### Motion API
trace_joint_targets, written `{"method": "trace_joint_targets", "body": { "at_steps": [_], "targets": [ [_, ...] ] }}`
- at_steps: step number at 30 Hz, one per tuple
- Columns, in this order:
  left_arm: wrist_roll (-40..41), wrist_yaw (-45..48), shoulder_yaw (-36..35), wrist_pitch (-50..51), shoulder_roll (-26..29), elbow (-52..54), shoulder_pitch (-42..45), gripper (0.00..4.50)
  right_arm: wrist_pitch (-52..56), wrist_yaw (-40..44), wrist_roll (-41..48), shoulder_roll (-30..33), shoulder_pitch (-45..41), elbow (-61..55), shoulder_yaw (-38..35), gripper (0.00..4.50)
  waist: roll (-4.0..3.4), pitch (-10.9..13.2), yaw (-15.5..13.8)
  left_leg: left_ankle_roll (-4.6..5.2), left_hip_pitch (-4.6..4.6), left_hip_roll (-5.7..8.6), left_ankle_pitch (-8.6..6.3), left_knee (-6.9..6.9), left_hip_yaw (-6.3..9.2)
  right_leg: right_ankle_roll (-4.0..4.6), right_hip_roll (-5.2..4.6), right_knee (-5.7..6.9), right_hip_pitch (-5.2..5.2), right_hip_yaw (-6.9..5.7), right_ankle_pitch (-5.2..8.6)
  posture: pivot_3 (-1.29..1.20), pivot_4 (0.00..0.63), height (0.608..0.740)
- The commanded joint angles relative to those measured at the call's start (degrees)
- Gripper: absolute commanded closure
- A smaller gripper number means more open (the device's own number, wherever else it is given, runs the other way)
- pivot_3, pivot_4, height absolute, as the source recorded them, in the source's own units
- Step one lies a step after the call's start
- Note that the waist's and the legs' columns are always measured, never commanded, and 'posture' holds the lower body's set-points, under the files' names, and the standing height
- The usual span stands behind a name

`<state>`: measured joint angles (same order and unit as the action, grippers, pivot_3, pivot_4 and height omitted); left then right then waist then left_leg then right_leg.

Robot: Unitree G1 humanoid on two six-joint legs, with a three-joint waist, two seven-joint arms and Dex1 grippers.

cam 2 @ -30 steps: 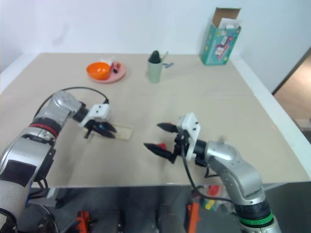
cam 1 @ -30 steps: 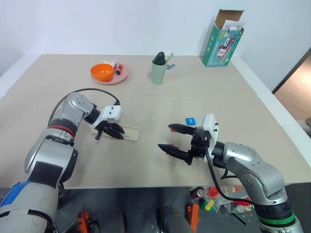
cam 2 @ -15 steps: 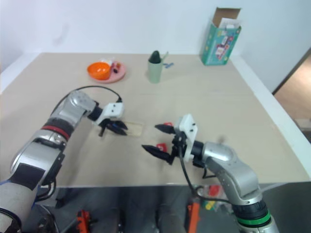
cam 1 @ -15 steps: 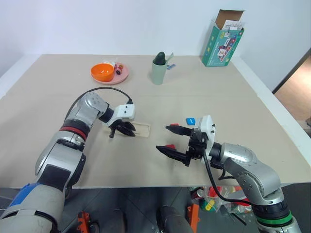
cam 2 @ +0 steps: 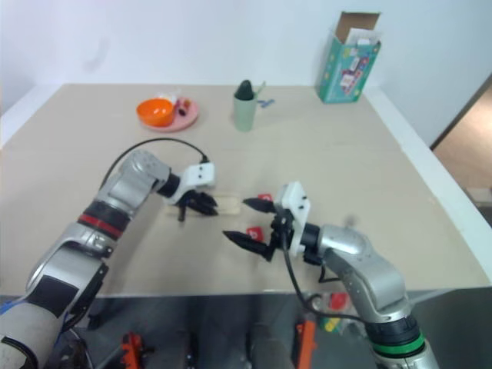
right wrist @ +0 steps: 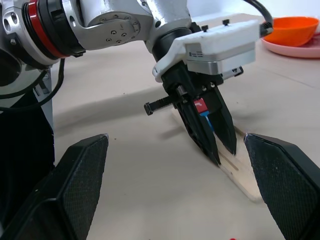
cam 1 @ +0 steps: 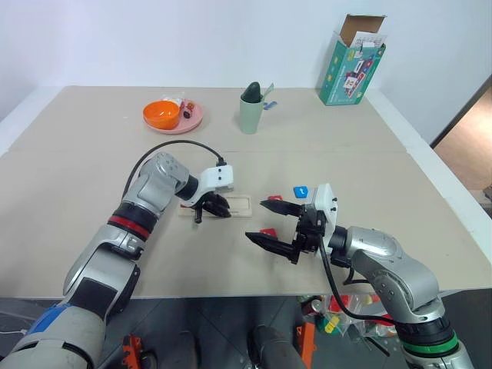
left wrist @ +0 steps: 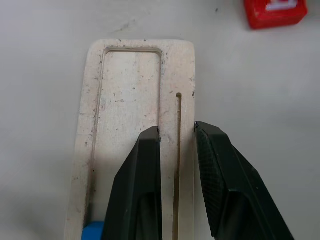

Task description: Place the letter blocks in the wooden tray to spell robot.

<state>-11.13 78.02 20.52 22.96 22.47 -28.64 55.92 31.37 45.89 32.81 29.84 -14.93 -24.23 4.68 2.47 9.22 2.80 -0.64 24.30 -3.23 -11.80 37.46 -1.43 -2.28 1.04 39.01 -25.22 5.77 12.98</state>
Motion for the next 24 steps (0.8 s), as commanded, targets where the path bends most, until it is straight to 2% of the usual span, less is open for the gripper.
{"method": "trace_joint_targets", "body": {
  "at_steps": [1,16,17,19,24],
  "targets": [
    [1.0,-0.9,0.5,2.2,0.1,4.5,-0.4,4.02,-1.1,0.3,-0.2,-0.4,-1.3,-0.4,0.0,0.0,0.0,0.0,0.0,0.0,-0.01,0.0,0.0,0.0,0.0,0.0,0.0,0.0,0.0,0.0,0.0,0.0,0.15,0.74],
    [2.3,-1.9,2.6,3.1,1.2,5.3,-2.1,4.02,-6.1,0.8,-6.6,-0.4,-1.7,3.1,0.0,0.0,-0.02,0.0,0.0,0.0,-0.01,0.01,0.0,0.0,0.0,0.01,0.0,0.0,0.0,0.0,0.0,0.0,0.15,0.74],
    [2.5,-2.0,2.6,3.5,1.1,5.4,-2.3,3.22,-6.2,0.8,-6.7,-0.4,-1.6,3.1,0.0,0.0,-0.02,0.0,0.0,0.0,-0.01,0.01,0.0,0.0,0.0,0.01,0.0,0.0,0.0,0.01,0.0,0.0,0.15,0.74],
    [2.9,-2.2,2.2,3.6,1.1,6.1,-2.4,2.74,-6.2,0.8,-6.8,-0.5,-1.5,3.0,0.1,0.0,-0.02,0.0,0.0,0.0,-0.01,0.01,0.0,0.0,-0.01,0.01,0.0,0.0,0.0,0.01,0.0,0.0,0.15,0.74],
    [4.8,-1.9,0.5,5.1,2.6,8.5,-1.8,0.96,-5.9,0.7,-6.7,-0.6,-1.6,3.0,-0.4,0.0,-0.02,0.0,0.0,0.0,-0.01,0.02,0.0,0.0,-0.01,0.01,0.0,0.0,0.0,0.03,0.0,0.0,0.15,0.74]
  ]
}}
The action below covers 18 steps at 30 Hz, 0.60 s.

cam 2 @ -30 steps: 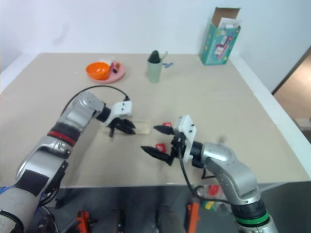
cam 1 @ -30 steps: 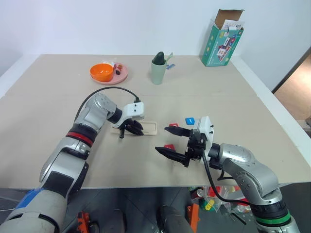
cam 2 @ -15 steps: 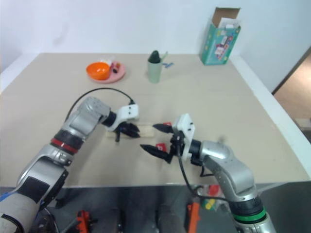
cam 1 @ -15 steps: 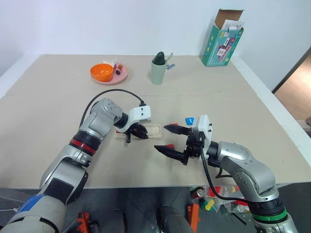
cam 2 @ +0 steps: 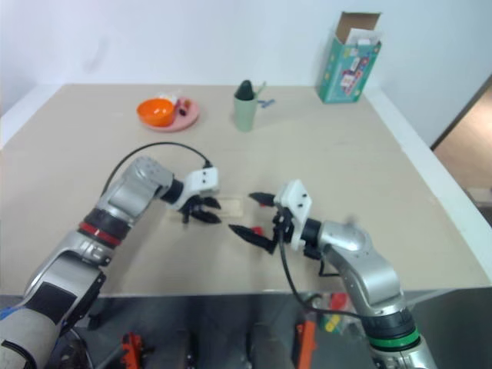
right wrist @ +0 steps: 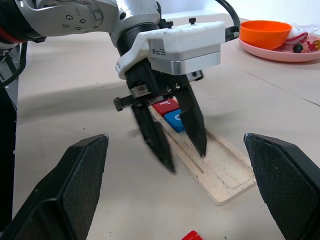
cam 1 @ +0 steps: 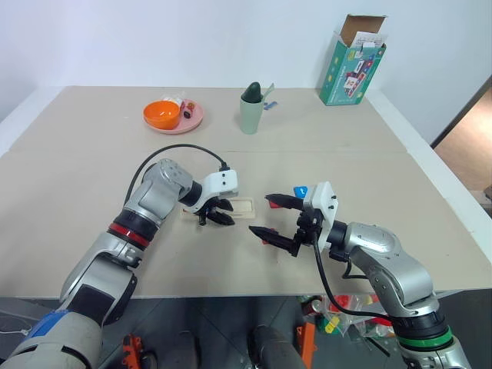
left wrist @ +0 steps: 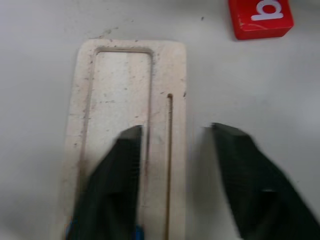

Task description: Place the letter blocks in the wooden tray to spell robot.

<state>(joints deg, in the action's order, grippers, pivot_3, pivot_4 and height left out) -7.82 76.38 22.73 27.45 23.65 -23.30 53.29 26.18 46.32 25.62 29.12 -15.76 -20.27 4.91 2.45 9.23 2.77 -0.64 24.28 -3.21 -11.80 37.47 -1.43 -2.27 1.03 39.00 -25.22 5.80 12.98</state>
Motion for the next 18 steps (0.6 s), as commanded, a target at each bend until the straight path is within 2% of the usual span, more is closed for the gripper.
{"method": "trace_joint_targets", "body": {
  "at_steps": [1,3,8,12,14,18],
  "targets": [
    [2.1,-0.1,-2.4,1.4,2.1,4.0,1.0,0.67,-0.3,-0.1,0.7,0.0,-0.7,-0.9,-1.1,0.0,-0.01,0.0,0.0,0.0,0.0,0.0,0.0,0.0,0.0,0.0,0.0,0.0,0.0,0.0,0.0,0.0,0.15,0.74],
    [3.5,0.4,-3.4,2.5,3.6,6.0,1.0,0.06,0.5,-0.9,1.1,-0.1,-0.9,-0.8,-1.8,0.0,-0.02,0.0,0.0,0.0,0.0,-0.01,0.0,0.0,0.0,0.0,0.0,0.0,-0.01,-0.01,0.0,0.0,0.15,0.74],
    [10.3,0.9,-9.2,2.9,7.5,13.2,-2.2,0.06,3.9,-3.9,3.0,-0.5,-2.4,0.0,-4.9,0.0,-0.07,0.0,0.0,0.0,0.01,-0.03,0.0,-0.04,0.0,0.01,0.0,0.0,-0.02,-0.02,0.01,0.0,0.15,0.74],
    [18.5,-3.6,-19.7,-3.8,6.7,22.1,-12.2,0.06,4.4,-4.7,1.5,1.4,-3.6,1.9,-6.2,0.0,-0.14,0.0,0.0,0.0,-0.04,-0.07,0.0,-0.05,-0.08,0.0,-0.02,0.0,-0.01,0.03,0.03,0.0,0.15,0.74],
    [23.4,-5.8,-24.8,-7.5,5.2,29.7,-21.3,0.06,5.4,-4.3,0.0,3.4,-3.7,1.9,-5.3,0.0,-0.15,0.0,0.0,0.0,-0.04,-0.08,0.0,-0.06,-0.06,0.0,-0.02,0.0,0.0,-0.02,0.03,0.0,0.15,0.74],
    [27.6,-8.5,-28.2,-11.4,4.7,38.6,-33.7,0.06,6.2,-1.1,1.0,5.4,-1.7,-0.3,-3.6,0.0,-0.15,0.1,-0.1,-0.01,-0.06,-0.12,-0.02,-0.08,-0.11,0.0,-0.04,0.0,-0.01,0.02,0.07,0.0,0.15,0.74]
  ]
}}
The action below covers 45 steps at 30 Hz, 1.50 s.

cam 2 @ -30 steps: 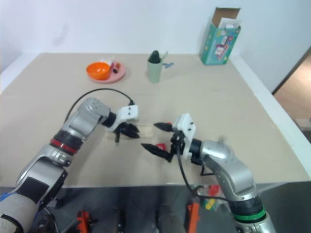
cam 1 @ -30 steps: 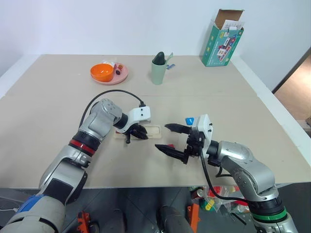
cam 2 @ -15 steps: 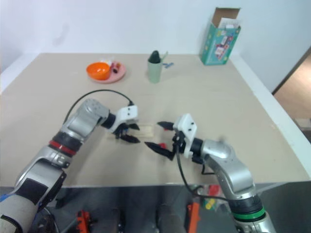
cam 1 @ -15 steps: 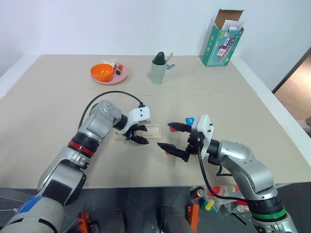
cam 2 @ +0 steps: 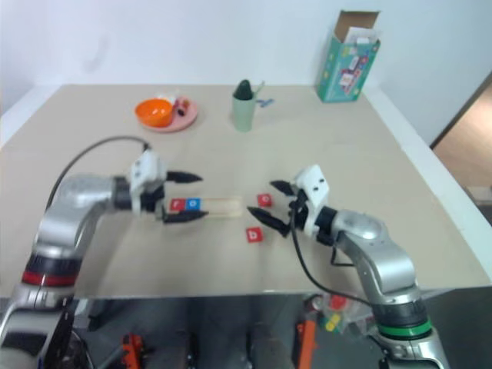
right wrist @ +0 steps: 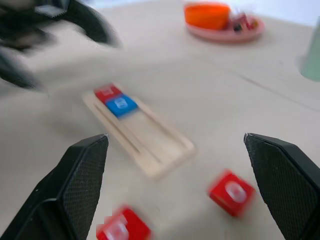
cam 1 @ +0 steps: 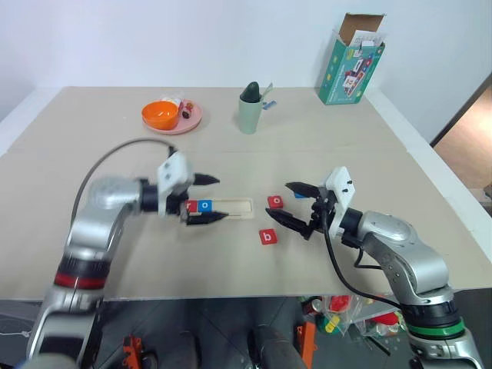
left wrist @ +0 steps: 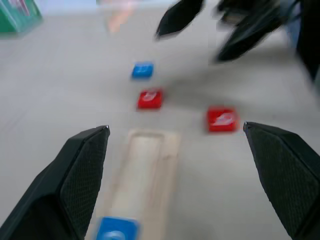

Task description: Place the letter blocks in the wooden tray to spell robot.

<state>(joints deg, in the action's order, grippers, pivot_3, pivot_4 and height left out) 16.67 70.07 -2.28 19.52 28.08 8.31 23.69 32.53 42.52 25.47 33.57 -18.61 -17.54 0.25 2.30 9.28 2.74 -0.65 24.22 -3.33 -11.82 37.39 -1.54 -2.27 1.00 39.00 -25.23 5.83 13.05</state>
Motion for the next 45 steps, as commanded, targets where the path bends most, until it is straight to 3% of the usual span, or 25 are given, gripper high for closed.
{"method": "trace_joint_targets", "body": {
  "at_steps": [1,7,17,26,36,41,45],
  "targets": [
    [3.4,-3.4,-3.6,-4.2,0.1,8.7,-7.4,0.06,-0.4,3.9,1.0,1.6,1.8,-3.5,1.7,0.0,-0.01,0.0,-0.1,0.0,0.0,0.0,0.0,0.0,0.03,0.01,0.0,0.0,0.01,-0.04,0.0,0.0,0.15,0.74],
    [3.9,-7.4,-1.7,-7.9,0.0,15.3,-19.7,0.06,0.0,10.6,1.7,3.5,-2.4,0.6,4.0,0.0,0.0,0.0,0.2,-0.03,-0.2,0.13,0.03,0.13,-0.09,0.3,-0.12,-0.01,0.18,0.12,0.15,0.0,0.15,0.74],
    [3.4,-9.5,-0.3,-12.3,2.6,12.7,-23.5,0.06,-17.1,28.7,-7.5,4.6,-13.0,22.4,12.7,0.0,0.07,0.1,0.2,0.03,-0.72,0.37,0.08,0.09,-0.13,0.3,-0.21,-0.06,0.44,0.35,0.13,0.0,0.15,0.74],
    [2.0,-13.0,1.4,-14.0,3.0,14.4,-25.9,0.06,-28.3,34.6,-12.0,0.3,-16.8,37.8,14.0,0.0,0.08,0.1,0.2,-0.04,-0.69,0.38,-0.03,-0.36,-0.22,0.26,-0.2,-0.07,0.29,0.43,0.25,0.0,0.15,0.74],
    [2.4,-16.8,1.5,-13.3,3.6,15.7,-27.0,0.0,-32.1,37.0,-13.9,-2.8,-16.9,42.9,14.4,3.17,0.07,0.1,0.2,-0.04,-0.89,0.37,-0.03,-0.74,-0.15,0.36,-0.12,-0.06,0.3,0.43,0.36,0.0,0.15,0.74],
    [2.6,-18.0,1.2,-13.3,3.7,15.8,-27.5,0.0,-32.2,36.2,-13.3,-3.6,-16.2,41.5,13.4,3.29,0.07,0.1,0.2,-0.04,-0.9,0.37,-0.03,-0.74,-0.16,0.38,-0.13,-0.06,0.32,0.43,0.37,0.0,0.15,0.74],
    [2.2,-21.7,-1.2,-14.0,2.9,14.6,-29.0,0.0,-23.7,33.7,-9.4,-6.2,-19.4,35.5,11.8,3.29,0.05,0.1,0.4,-0.04,-0.91,0.36,-0.02,-0.74,-0.16,0.4,-0.12,-0.05,0.29,0.44,0.37,0.0,0.15,0.74]
  ]
}}
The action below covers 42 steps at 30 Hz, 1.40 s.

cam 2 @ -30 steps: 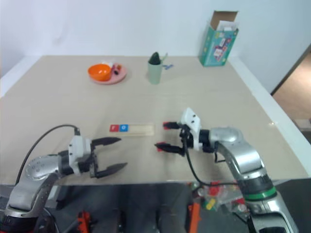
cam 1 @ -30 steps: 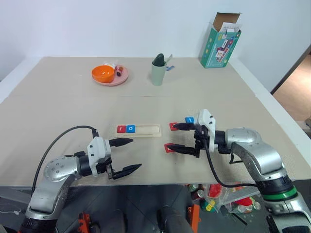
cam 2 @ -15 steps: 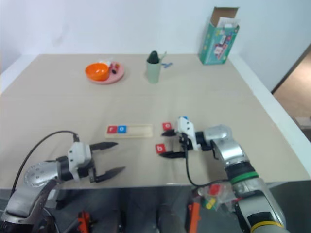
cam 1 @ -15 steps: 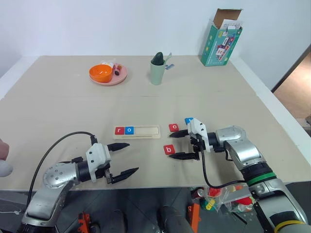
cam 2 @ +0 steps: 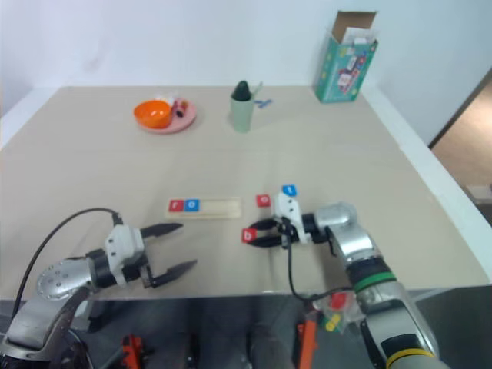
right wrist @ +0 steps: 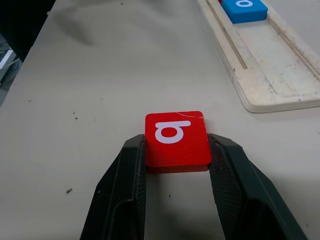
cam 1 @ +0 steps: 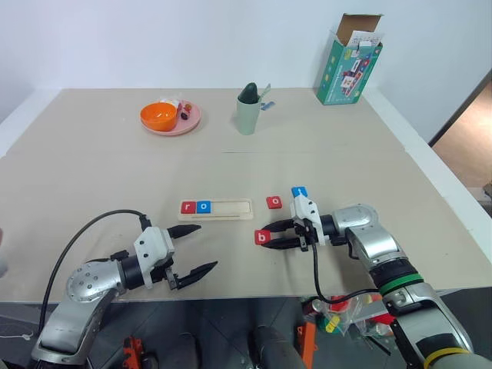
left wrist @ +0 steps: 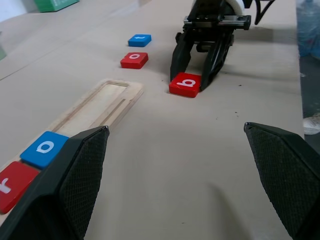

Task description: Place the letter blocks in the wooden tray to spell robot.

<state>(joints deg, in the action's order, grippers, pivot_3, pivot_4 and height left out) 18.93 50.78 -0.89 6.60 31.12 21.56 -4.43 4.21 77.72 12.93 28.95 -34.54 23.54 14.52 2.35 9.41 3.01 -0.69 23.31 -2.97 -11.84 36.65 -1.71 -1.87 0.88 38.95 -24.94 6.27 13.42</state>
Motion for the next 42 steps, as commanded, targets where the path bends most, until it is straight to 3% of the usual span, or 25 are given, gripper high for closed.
{"method": "trace_joint_targets", "body": {
  "at_steps": [1,6,14,22,35,42],
  "targets": [
    [-0.1,-2.9,-3.0,-1.3,-0.1,1.2,-1.1,0.0,5.9,-2.1,3.5,-2.2,-4.2,-6.4,-2.5,3.29,-0.03,0.0,0.3,0.0,0.0,-0.01,0.0,0.0,0.01,0.0,0.01,0.01,0.0,0.0,0.0,0.0,0.15,0.74],
    [0.1,-6.7,-5.0,-0.7,-1.1,0.3,-1.4,0.0,9.4,-6.9,1.0,-8.3,-12.0,-2.3,-0.7,3.29,-0.05,0.0,0.7,0.0,0.0,-0.03,0.01,-0.01,0.05,0.05,0.05,0.03,-0.03,-0.04,-0.04,0.0,0.15,0.74],
    [-0.2,-9.7,-5.2,-0.5,-1.3,-0.5,-0.5,0.0,-0.3,-8.9,-7.0,-14.4,-20.9,15.5,2.1,3.29,-0.03,0.0,1.1,-0.02,0.1,0.05,0.0,-0.07,0.04,-0.15,-0.09,0.01,-0.04,-0.11,0.02,0.0,0.15,0.74],
    [-1.2,-10.3,-4.2,-1.1,-1.4,-0.8,-0.2,0.0,-7.0,-7.2,-10.5,-16.2,-24.6,25.9,2.2,3.29,-0.04,0.0,1.5,-0.03,0.07,0.01,-0.01,-0.24,0.1,-0.2,-0.03,0.01,-0.08,-0.16,0.0,0.0,0.15,0.74],
    [-1.2,-11.3,-3.8,-0.3,-1.5,0.7,-0.6,0.0,-10.1,-9.1,-13.0,-20.9,-29.6,34.6,1.2,3.29,-0.06,0.0,1.6,-0.03,0.06,0.0,-0.01,-0.24,0.1,-0.17,-0.04,0.02,-0.08,-0.18,-0.02,0.0,0.15,0.74],
    [-1.3,-12.3,-3.7,0.3,-1.2,2.0,-1.5,0.0,-11.2,-8.7,-13.9,-20.4,-30.0,36.8,1.0,3.29,-0.06,0.0,1.6,-0.03,0.08,0.0,-0.01,-0.24,0.1,-0.17,-0.05,0.02,-0.09,-0.18,0.01,0.0,0.15,0.74]
  ]
}}
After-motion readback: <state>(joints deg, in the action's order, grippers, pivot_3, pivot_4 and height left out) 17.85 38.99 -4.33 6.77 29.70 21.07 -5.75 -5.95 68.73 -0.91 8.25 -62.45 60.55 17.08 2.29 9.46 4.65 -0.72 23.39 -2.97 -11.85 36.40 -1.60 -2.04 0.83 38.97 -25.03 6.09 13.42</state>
